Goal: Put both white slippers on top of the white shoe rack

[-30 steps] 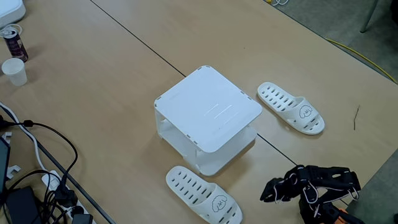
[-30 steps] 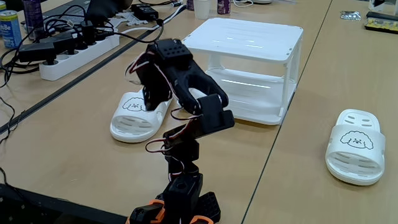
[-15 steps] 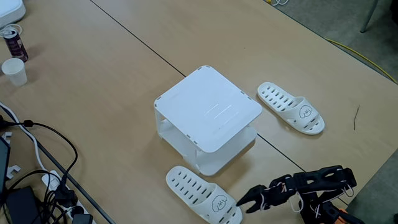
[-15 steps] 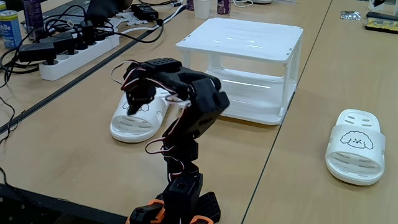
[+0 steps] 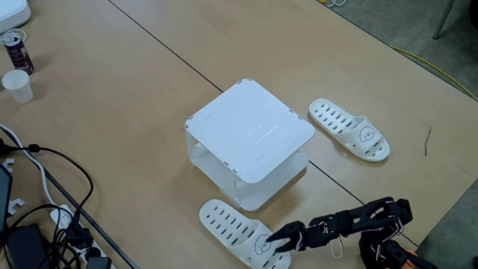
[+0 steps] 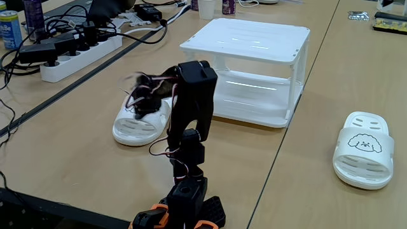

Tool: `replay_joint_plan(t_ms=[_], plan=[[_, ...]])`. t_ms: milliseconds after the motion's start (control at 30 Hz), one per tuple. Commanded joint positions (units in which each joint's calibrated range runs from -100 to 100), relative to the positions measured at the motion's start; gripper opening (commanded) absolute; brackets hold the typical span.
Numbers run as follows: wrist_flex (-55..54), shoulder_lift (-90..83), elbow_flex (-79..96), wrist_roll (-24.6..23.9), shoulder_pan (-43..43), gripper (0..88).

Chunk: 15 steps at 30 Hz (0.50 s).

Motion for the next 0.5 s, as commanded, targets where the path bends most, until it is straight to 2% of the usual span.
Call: replay_joint_plan(t_ms=[0, 333, 467], plan=[[-4.0, 0.9, 1.6, 0.4, 2.2, 23.8], [-6.4, 1.6, 6.3, 0.4, 2.4, 23.8], [-11.5, 6.4, 4.1, 0.4, 2.1, 23.8]])
